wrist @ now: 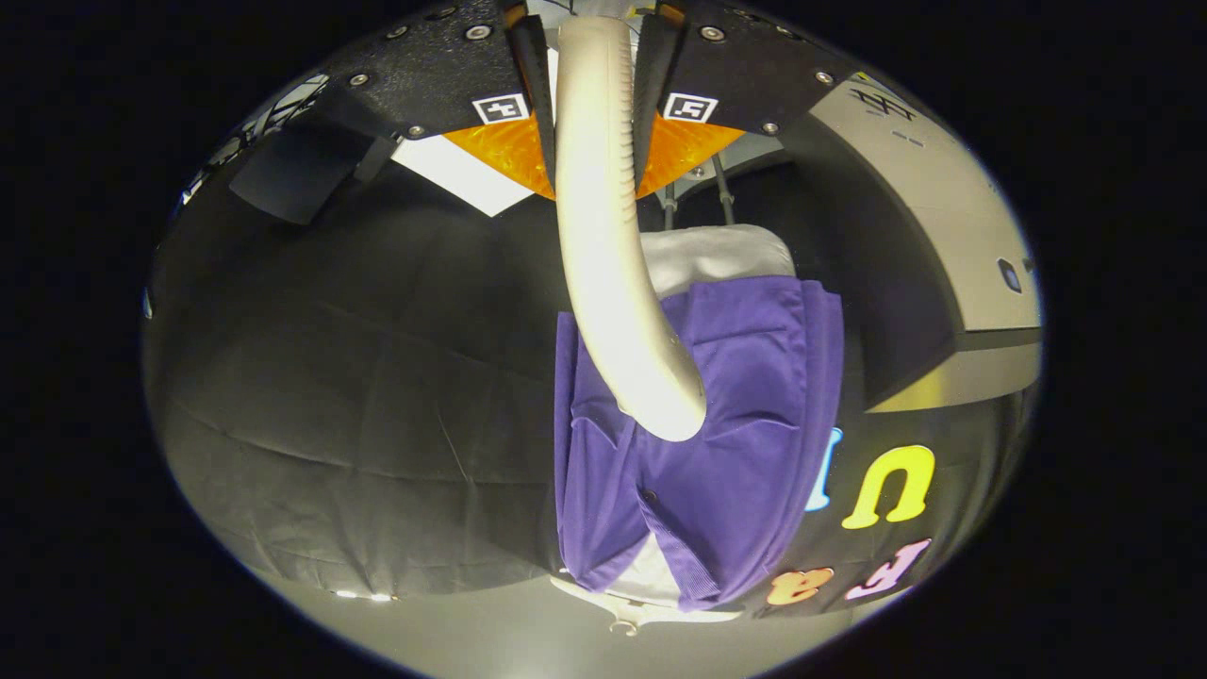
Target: Iron the clothes twice with a garment steamer, once on the left side and once on the right side.
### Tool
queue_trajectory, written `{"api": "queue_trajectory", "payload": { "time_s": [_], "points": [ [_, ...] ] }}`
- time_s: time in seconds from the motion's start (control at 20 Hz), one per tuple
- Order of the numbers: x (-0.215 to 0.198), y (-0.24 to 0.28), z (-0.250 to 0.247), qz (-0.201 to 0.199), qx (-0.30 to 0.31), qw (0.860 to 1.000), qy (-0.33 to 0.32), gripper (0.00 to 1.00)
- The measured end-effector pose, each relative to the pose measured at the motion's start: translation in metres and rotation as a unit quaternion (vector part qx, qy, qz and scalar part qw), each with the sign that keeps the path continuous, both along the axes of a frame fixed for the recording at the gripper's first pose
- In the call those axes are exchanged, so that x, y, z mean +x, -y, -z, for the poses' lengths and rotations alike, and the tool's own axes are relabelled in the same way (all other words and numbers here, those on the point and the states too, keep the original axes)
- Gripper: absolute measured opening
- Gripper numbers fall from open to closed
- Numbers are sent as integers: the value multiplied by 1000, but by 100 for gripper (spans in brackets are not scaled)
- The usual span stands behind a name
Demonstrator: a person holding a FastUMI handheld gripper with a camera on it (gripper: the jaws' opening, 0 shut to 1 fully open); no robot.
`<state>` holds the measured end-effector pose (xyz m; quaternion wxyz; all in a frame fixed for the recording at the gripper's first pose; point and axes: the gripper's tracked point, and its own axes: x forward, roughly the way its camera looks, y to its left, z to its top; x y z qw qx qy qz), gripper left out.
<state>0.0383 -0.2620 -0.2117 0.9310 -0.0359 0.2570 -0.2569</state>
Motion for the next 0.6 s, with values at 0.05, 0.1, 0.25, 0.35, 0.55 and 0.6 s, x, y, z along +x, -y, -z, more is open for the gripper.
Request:
{"api": "queue_trajectory", "payload": {
  "time_s": [0.05,0.1,0.25,0.35,0.55,0.6],
  "points": [
    [-7,-7,-9,-10,-2,1000,7,37],
    [-14,-15,-18,-22,-4,1000,12,38],
    [-40,-34,-43,-48,-6,998,28,37],
    [-53,-47,-61,-66,-6,997,43,38],
    [-77,-74,-97,-94,-16,993,65,38],
    [-80,-82,-108,-100,-15,992,74,38]
  ]
}}
